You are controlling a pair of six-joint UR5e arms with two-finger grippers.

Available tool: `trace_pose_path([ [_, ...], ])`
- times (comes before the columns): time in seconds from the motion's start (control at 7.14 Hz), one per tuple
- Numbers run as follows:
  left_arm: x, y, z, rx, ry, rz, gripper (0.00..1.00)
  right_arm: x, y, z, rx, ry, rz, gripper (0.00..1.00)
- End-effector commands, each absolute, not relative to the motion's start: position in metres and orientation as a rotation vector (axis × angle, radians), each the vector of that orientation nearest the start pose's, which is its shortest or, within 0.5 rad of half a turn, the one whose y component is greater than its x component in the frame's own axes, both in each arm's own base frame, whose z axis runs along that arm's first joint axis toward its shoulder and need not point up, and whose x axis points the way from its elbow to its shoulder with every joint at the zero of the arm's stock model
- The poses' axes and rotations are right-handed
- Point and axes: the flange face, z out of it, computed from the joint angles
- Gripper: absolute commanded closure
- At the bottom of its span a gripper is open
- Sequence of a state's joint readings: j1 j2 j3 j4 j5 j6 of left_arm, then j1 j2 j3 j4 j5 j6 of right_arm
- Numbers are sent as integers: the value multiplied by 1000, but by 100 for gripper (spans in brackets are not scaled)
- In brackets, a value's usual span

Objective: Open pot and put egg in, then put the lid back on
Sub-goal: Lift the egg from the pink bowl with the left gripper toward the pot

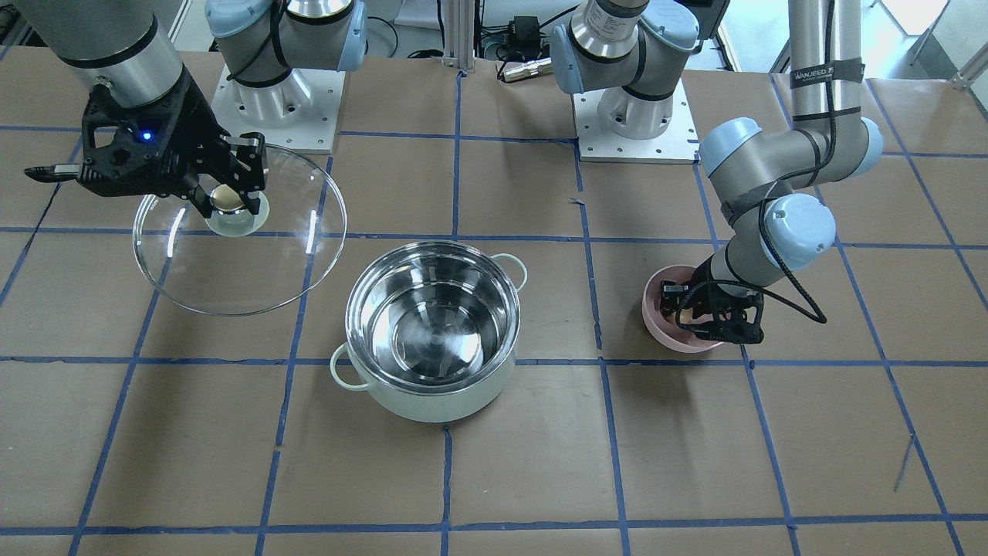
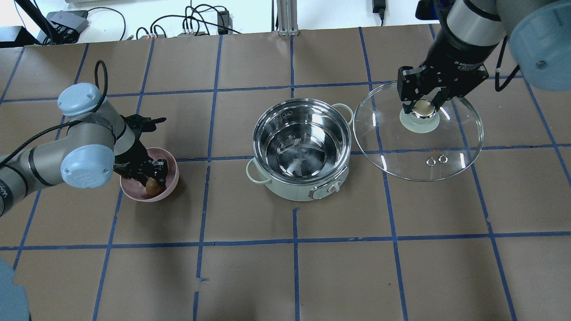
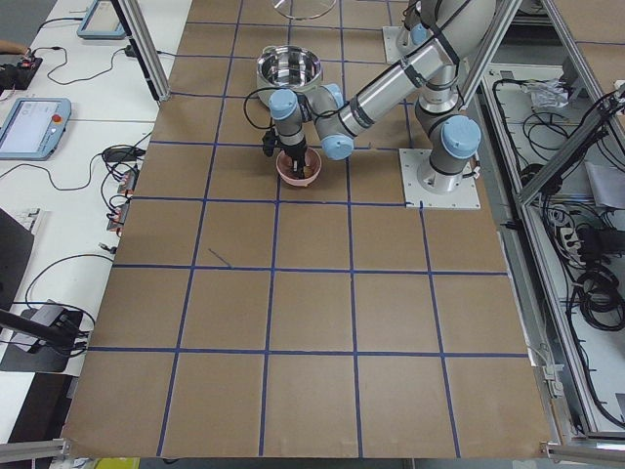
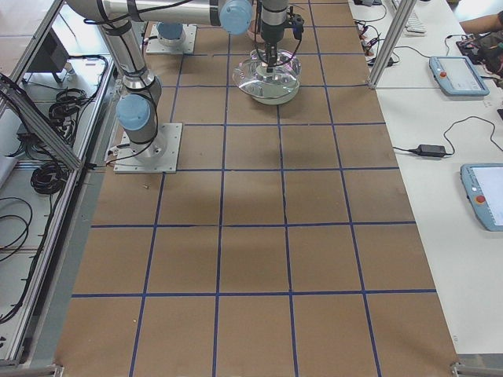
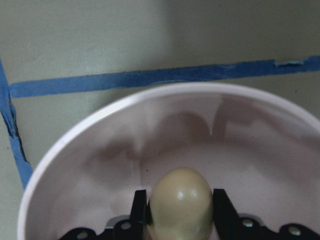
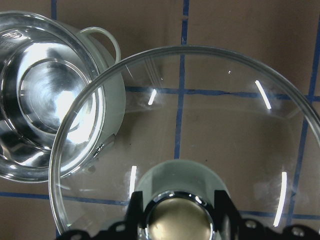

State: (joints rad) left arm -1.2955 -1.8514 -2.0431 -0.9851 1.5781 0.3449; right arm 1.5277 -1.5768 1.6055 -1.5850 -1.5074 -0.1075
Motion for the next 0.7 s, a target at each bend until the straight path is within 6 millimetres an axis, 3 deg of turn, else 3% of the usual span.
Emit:
trace_pose_path([
  [0.0, 6, -509, 198, 96, 3165, 221, 91, 118, -493, 476, -101, 3076, 14, 78],
  [0.14, -1, -518, 227, 74, 3149, 139, 91, 118, -493, 476, -103, 3076, 14, 78],
  [0.56, -43, -539, 326, 72, 3143, 172, 91, 109, -494, 475, -134, 3085, 13, 78],
])
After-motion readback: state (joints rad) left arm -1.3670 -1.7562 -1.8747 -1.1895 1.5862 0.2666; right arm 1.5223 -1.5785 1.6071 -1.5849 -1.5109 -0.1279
